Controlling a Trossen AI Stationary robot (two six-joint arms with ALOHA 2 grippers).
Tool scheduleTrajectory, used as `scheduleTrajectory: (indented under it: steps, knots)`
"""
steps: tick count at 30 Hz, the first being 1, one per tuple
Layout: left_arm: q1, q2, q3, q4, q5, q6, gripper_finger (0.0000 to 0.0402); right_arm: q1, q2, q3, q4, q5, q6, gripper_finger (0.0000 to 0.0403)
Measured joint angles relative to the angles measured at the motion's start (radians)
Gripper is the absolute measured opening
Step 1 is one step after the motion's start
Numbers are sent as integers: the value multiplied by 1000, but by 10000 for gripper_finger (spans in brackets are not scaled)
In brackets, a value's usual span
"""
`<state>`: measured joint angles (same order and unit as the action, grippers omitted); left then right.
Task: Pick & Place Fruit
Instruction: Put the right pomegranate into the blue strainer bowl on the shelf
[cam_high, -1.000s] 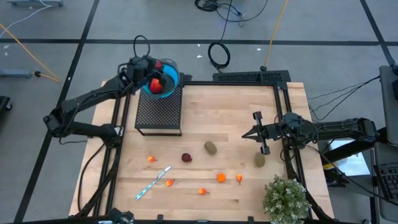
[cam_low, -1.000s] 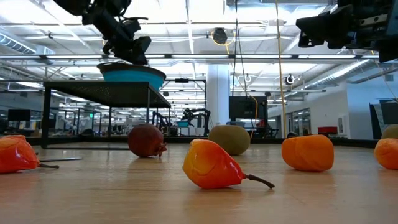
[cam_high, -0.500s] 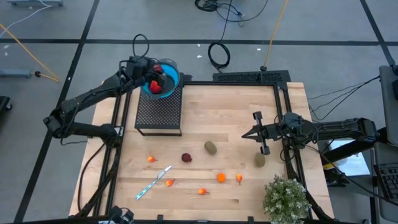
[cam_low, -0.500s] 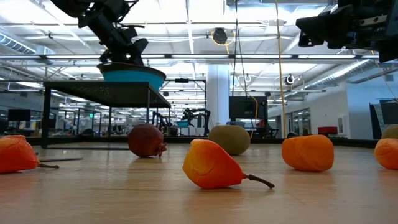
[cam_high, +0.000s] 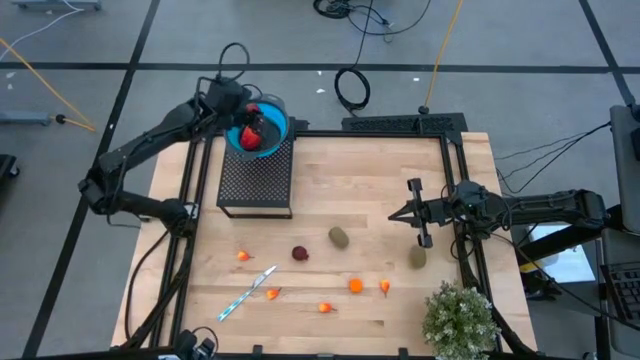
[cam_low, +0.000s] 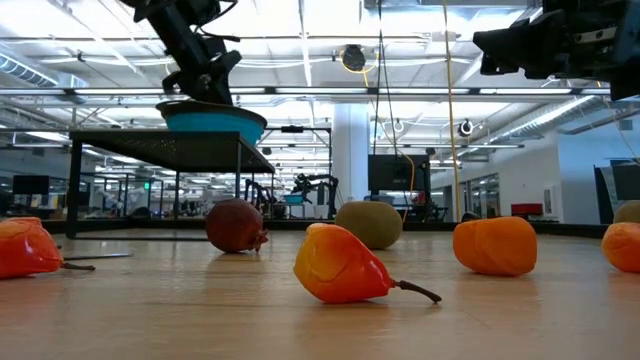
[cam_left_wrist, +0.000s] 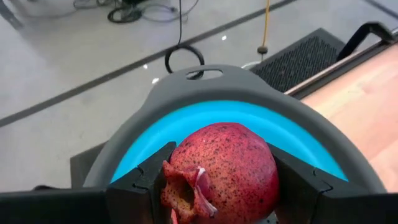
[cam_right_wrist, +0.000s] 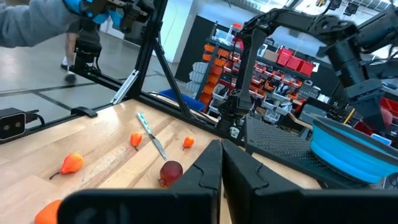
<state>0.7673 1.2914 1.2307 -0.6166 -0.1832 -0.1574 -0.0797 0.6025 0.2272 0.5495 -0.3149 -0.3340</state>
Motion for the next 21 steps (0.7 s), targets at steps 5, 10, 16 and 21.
scheduleTrajectory:
  steps: [5, 10, 16, 21]
  knots:
    - [1, 79, 120, -145, 5, -5, 202, 0, 0, 0, 0, 0, 0, 1]
    - [15, 157, 211, -259, 50, -10, 202, 0, 0, 0, 0, -1, 1, 1]
    - [39, 219, 234, -304, 112, -10, 202, 0, 0, 0, -1, -1, 5, 1]
    - [58, 253, 234, -351, 120, -22, 202, 0, 0, 0, -1, -1, 7, 1]
